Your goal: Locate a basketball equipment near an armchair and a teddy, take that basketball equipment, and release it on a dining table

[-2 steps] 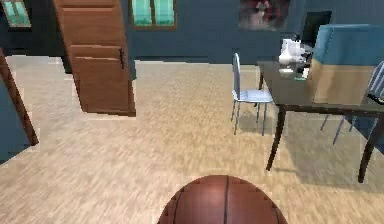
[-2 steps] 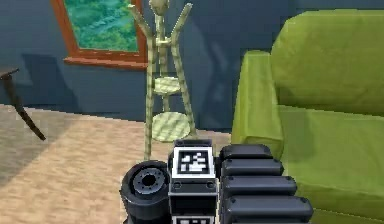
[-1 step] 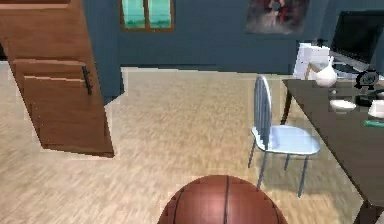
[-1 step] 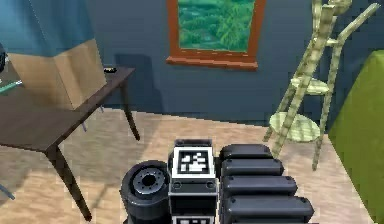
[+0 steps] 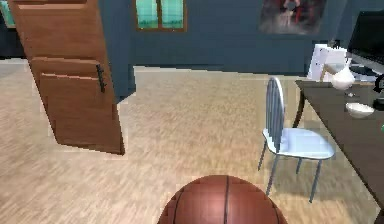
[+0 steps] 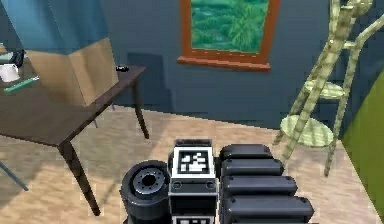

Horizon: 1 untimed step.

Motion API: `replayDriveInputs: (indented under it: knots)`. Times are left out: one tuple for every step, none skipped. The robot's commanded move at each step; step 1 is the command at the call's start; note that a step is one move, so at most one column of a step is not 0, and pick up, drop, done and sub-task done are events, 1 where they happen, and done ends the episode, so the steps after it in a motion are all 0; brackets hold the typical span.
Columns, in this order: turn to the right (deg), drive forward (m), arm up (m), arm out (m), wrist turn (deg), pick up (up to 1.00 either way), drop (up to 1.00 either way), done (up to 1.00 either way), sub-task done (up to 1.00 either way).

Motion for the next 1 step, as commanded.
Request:
replayDriveInputs:
  knots:
    - [0.0, 1.0, 0.0, 0.0, 0.0, 0.0, 0.0, 0.0, 0.0]
